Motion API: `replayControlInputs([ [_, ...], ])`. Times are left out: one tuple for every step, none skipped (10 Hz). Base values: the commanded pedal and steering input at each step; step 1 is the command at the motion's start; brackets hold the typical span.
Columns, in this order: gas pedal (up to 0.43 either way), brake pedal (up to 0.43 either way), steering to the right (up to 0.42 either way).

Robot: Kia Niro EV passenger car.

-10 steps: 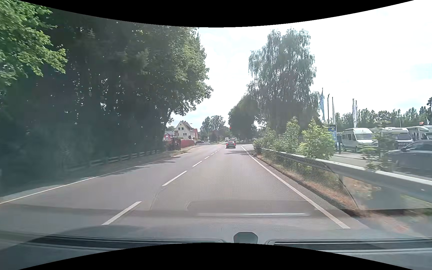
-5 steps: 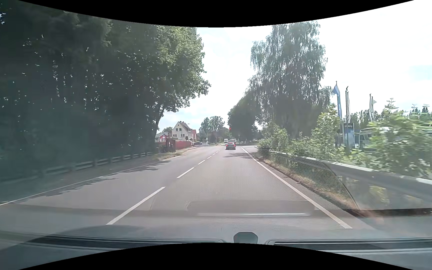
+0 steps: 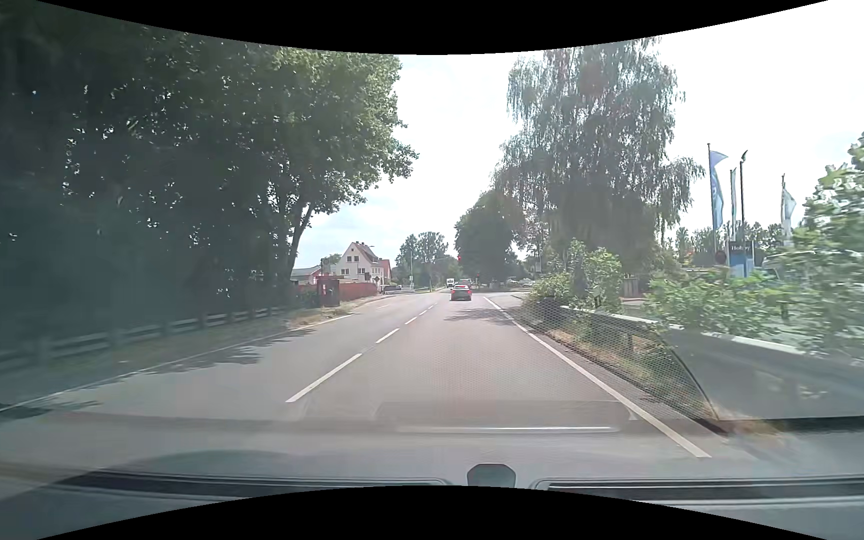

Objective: Follow the waypoints while adhering to traffic rules and regulations

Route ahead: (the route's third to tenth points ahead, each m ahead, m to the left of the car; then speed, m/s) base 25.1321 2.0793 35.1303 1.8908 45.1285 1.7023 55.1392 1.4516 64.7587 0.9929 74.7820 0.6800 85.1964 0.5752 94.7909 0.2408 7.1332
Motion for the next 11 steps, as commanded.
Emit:
replayControlInputs([
  [0.0, 0.0, 0.0],
  [0.0, 0.0, 0.0],
  [0.0, 0.0, 0.0],
  [0.0, 0.0, 0.0],
  [0.0, 0.0, -0.001],
  [0.0, 0.0, 0.0],
  [0.0, 0.0, 0.0],
  [0.0, 0.0, 0.0],
  [0.008, 0.0, -0.001],
  [0.008, 0.0, -0.001],
  [0.008, 0.0, -0.001],
])
